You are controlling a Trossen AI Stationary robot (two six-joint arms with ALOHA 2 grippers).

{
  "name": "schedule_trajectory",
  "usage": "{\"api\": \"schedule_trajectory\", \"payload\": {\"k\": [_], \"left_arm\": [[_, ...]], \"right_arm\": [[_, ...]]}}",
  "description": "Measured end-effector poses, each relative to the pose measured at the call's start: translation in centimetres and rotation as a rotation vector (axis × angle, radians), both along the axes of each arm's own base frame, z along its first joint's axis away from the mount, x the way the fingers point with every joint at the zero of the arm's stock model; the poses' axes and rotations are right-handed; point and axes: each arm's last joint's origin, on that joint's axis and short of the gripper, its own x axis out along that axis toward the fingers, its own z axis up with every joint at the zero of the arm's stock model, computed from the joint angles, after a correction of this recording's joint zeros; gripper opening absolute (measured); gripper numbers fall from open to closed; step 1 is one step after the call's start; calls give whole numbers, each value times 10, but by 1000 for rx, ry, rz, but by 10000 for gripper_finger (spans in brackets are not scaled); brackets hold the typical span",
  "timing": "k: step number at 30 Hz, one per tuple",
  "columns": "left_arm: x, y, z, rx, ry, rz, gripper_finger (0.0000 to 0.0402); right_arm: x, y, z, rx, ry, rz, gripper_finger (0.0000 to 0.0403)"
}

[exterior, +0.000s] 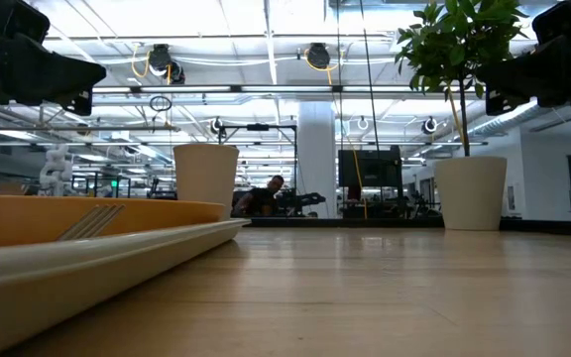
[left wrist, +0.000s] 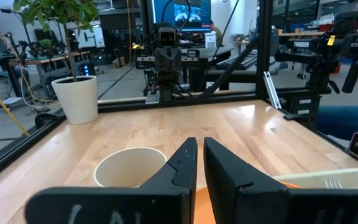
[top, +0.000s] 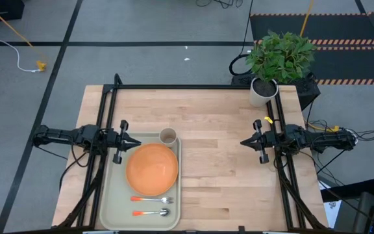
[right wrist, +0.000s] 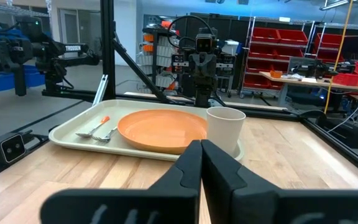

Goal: Pick and place plate/cup/fork/spoon on tray
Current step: Return to Home Position

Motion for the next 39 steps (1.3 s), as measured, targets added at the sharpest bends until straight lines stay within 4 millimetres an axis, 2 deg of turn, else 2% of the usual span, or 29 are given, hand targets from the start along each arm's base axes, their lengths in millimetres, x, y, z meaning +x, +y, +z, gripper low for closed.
{"api": "schedule_trajectory", "payload": {"k": [39], "left_arm": [[0,0,0,0,0,0,33]], "right_arm": [[0,0,0,-1,0,0,0]]}}
